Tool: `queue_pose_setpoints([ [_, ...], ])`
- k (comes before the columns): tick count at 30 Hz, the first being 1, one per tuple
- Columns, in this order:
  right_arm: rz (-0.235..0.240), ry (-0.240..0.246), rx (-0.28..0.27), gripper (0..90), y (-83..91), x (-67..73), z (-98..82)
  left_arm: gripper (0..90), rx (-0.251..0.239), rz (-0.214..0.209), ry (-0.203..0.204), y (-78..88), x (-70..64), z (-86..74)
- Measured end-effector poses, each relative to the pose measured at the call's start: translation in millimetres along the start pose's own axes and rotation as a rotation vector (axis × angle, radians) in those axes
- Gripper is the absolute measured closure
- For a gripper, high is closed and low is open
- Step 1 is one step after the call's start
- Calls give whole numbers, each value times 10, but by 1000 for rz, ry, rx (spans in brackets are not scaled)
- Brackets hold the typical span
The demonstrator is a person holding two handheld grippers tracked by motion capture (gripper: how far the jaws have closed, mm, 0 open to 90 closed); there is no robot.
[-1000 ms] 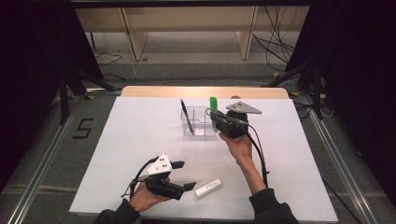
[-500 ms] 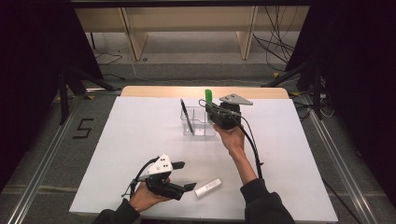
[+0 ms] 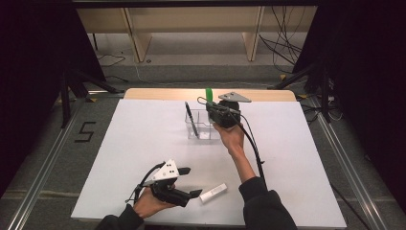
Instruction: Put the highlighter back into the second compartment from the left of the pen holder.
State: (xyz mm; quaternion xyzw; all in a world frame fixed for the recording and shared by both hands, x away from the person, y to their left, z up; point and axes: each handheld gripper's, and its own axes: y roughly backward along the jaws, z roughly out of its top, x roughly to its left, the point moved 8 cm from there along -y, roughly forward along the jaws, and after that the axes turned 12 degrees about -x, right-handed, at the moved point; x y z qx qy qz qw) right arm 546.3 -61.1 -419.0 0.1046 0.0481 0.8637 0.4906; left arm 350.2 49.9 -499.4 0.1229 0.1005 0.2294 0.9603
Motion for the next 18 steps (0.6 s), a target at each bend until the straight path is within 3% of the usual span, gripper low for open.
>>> queue_pose_setpoints([
  [18, -12, -12, 25, 772, -184, 34, -48, 154, 16, -7, -10, -14, -17, -19],
])
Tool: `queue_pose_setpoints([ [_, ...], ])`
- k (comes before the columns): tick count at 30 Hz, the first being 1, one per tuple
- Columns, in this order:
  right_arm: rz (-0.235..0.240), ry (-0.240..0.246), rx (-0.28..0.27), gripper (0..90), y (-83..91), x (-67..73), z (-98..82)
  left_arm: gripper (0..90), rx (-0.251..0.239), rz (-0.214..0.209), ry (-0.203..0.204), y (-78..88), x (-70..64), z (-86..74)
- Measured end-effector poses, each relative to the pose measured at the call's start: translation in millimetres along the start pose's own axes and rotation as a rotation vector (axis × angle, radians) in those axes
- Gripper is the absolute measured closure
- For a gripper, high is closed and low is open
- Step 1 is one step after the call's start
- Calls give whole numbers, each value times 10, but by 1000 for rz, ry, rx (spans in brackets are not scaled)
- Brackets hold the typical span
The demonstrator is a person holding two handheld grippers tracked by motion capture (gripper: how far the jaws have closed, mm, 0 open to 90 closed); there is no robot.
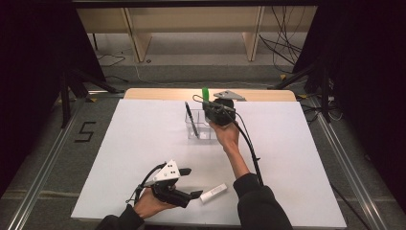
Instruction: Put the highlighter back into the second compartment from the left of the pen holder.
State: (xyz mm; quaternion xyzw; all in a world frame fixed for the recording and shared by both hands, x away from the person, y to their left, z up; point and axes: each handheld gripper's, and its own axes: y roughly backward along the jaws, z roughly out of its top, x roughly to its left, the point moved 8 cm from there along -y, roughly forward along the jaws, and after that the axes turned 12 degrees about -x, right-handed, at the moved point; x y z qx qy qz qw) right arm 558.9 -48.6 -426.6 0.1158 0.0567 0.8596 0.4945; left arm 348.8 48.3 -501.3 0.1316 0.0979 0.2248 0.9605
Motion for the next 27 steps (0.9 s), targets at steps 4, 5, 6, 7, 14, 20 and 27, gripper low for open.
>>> queue_pose_setpoints([
  [4, -2, 3, 6, 772, -40, 24, -8, 155, -3, 0, 1, -7, -6, -1],
  [5, -2, 2, 8, 772, -53, 26, -16, 154, -3, -1, 1, -7, -8, 0],
  [6, -4, 2, 14, 772, -63, 28, -29, 155, -4, -2, 5, -9, -16, 0],
  [7, -5, 2, 16, 772, -77, 28, -43, 154, 0, -4, 0, -8, -16, -4],
  [14, -14, -2, 38, 772, -139, 23, -129, 154, 4, -3, -4, -19, -20, -10],
  [20, -23, -9, 49, 771, -163, 4, -166, 154, 8, -4, -2, -23, -25, -16],
  [27, -18, -3, 64, 770, -179, 27, -210, 154, 16, -5, -10, -30, -32, -25],
])
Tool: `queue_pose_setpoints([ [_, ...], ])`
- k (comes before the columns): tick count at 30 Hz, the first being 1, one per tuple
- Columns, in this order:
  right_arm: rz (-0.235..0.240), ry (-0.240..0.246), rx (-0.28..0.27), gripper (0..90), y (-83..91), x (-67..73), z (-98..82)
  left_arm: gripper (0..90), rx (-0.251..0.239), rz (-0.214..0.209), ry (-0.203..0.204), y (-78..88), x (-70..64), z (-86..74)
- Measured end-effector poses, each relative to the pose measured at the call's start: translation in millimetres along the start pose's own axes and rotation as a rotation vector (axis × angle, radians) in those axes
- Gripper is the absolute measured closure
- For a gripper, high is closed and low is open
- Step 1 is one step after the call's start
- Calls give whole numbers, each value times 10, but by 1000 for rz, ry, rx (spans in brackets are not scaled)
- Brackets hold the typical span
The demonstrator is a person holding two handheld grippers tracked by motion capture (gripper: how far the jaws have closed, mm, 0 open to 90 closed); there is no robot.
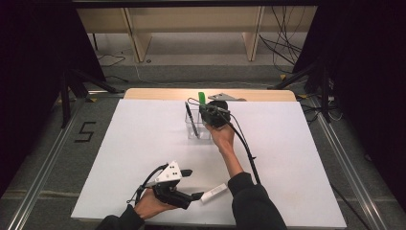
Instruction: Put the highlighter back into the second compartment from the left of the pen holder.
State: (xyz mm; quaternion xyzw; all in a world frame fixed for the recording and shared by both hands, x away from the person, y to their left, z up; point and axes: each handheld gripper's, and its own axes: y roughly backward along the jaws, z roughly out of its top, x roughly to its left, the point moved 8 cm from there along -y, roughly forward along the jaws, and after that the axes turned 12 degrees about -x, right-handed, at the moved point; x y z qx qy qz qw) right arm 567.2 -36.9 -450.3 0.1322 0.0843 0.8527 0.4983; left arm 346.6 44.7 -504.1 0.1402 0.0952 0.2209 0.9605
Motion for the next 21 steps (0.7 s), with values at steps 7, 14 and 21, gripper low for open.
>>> queue_pose_setpoints([
  [7, -6, -2, 11, 768, -26, 6, -44, 154, 12, 1, 1, -7, 1, -16],
  [14, 1, -31, 17, 581, -15, 5, -41, 154, 17, 5, 0, -10, 2, -21],
  [21, 4, -16, -12, 426, 161, -13, 113, 154, 26, 6, 3, -12, 6, -30],
])
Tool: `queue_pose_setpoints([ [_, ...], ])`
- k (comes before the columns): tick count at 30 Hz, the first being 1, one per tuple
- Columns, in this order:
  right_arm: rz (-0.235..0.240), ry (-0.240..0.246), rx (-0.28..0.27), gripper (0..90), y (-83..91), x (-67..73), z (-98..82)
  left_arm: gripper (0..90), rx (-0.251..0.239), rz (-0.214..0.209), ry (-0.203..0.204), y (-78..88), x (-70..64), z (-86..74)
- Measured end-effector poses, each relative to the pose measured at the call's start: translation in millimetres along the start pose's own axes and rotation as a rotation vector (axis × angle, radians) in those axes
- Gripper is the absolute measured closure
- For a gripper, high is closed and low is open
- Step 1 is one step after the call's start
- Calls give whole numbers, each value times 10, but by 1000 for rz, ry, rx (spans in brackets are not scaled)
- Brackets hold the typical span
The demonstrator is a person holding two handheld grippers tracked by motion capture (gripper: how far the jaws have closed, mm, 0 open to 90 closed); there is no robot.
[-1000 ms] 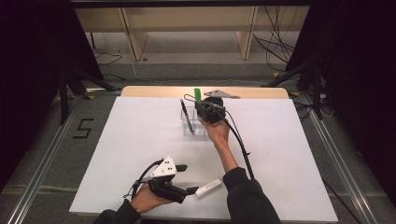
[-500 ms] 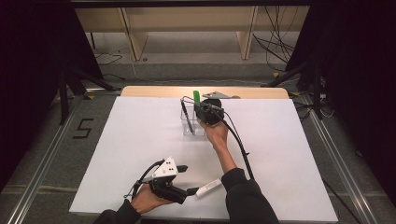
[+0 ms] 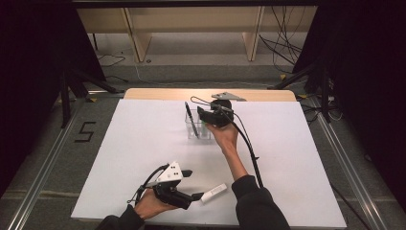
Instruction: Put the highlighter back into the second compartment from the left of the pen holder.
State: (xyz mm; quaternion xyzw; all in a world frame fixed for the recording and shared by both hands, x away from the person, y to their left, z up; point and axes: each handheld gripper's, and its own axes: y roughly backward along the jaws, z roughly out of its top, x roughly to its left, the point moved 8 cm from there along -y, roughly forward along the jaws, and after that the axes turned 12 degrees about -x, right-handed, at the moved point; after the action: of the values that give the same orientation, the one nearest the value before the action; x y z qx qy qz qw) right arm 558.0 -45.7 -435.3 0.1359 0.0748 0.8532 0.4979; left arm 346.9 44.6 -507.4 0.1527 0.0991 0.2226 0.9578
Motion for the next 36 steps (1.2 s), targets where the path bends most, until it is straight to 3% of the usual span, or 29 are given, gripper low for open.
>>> queue_pose_setpoints([
  [16, 42, 18, 31, 346, 454, -128, -55, 154, 34, 8, 5, -31, 13, -47],
  [28, 92, 33, 12, 330, 861, -82, -88, 155, 54, 12, 13, -46, 7, -70],
  [32, 96, 58, 12, 327, 1021, -78, -155, 155, 68, 3, 12, -52, -6, -86],
  [36, 102, 52, 12, 326, 1172, -105, -245, 155, 86, -7, 12, -73, -41, -105],
])
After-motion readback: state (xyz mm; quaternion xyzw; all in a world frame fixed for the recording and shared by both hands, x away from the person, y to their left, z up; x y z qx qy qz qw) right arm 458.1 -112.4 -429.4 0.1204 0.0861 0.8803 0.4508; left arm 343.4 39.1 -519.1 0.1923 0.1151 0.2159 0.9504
